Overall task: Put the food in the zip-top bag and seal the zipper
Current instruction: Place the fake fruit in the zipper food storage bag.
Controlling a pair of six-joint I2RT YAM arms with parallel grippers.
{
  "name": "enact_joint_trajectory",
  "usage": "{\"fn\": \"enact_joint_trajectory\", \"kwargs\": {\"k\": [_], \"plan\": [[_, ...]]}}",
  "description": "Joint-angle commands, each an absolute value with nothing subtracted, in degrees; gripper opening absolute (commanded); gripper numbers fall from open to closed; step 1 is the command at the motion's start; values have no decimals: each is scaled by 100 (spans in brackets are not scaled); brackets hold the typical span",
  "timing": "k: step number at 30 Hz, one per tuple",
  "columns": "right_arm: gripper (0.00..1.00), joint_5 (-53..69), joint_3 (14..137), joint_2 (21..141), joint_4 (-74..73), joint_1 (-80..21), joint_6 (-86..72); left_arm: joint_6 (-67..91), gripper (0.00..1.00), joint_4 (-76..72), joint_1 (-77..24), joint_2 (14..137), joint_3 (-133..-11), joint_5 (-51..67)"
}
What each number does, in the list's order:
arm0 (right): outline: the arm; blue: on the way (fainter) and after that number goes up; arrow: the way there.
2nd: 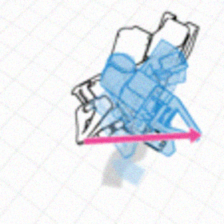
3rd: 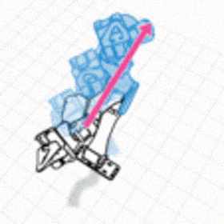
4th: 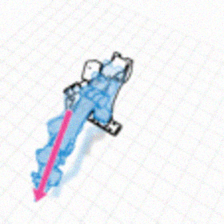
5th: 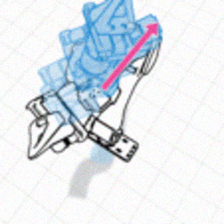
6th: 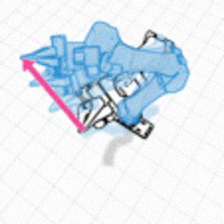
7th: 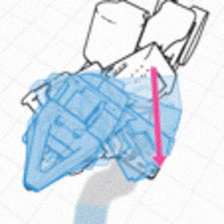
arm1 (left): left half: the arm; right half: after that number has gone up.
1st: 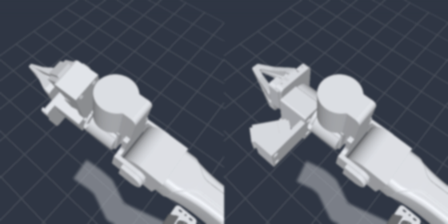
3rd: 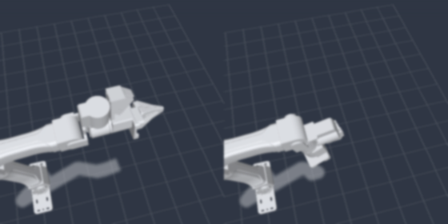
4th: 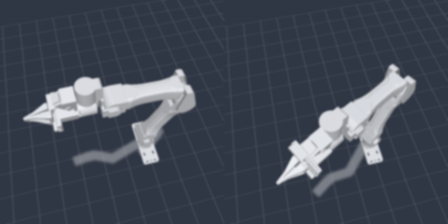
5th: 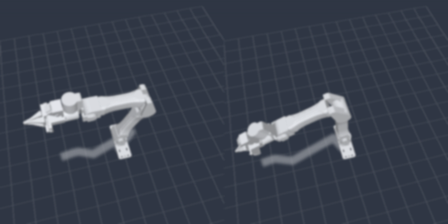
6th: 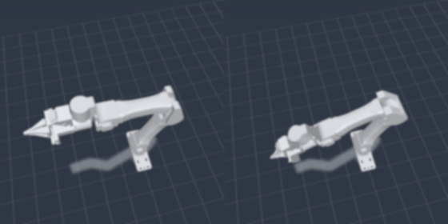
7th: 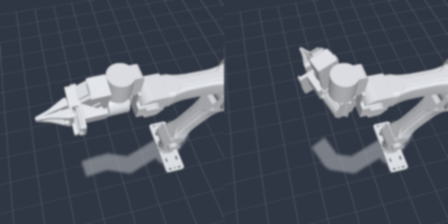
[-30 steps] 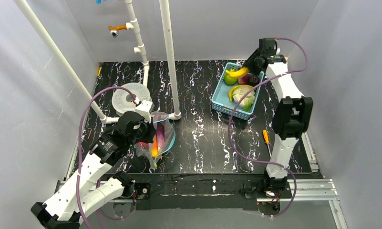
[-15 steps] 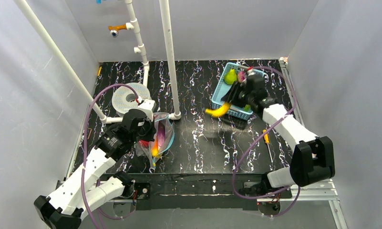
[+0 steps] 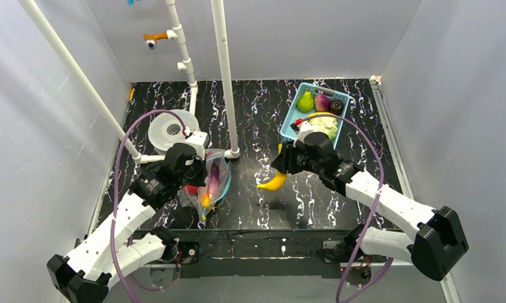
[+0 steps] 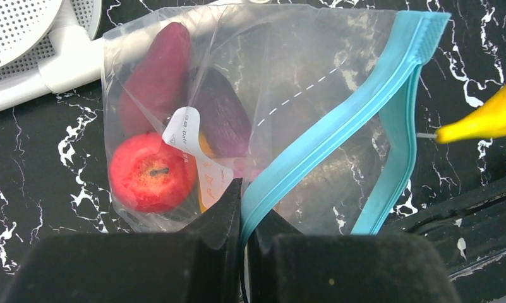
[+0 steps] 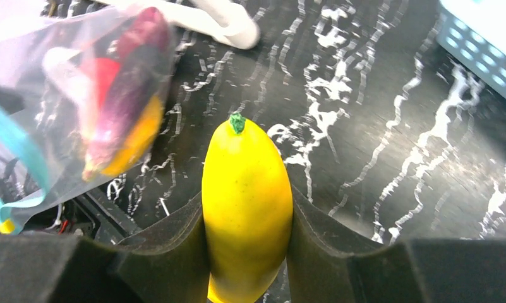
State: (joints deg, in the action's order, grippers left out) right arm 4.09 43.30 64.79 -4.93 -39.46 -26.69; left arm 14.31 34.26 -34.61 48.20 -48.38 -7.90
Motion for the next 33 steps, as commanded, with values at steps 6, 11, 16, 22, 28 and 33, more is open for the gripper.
{"fn": "enact_joint_trajectory", "kwargs": {"k": [6, 11, 16, 22, 28, 33], "plan": [[16, -578, 5735, 6539, -57, -5420, -1604, 1349, 0, 3168, -3428, 4188, -4732, -754], [18, -718, 6356, 6963, 322, -5886, -1148, 1333, 0, 3111, -3428, 4010, -4682, -727], [21, -913, 6837, 7399, 778, -6292, -485, 1321, 0, 3126, -3428, 3962, -4692, -686], [23, -1406, 7320, 8019, 1079, -6569, 532, 1327, 0, 3131, -3427, 3772, -4683, -677], [21, -1990, 7604, 8570, 1336, -6683, 1518, 1327, 0, 3138, -3428, 3638, -4676, -650], [22, -2558, 7775, 8923, 1651, -6998, 2167, 1323, 0, 3149, -3428, 3594, -4686, -633]]}}
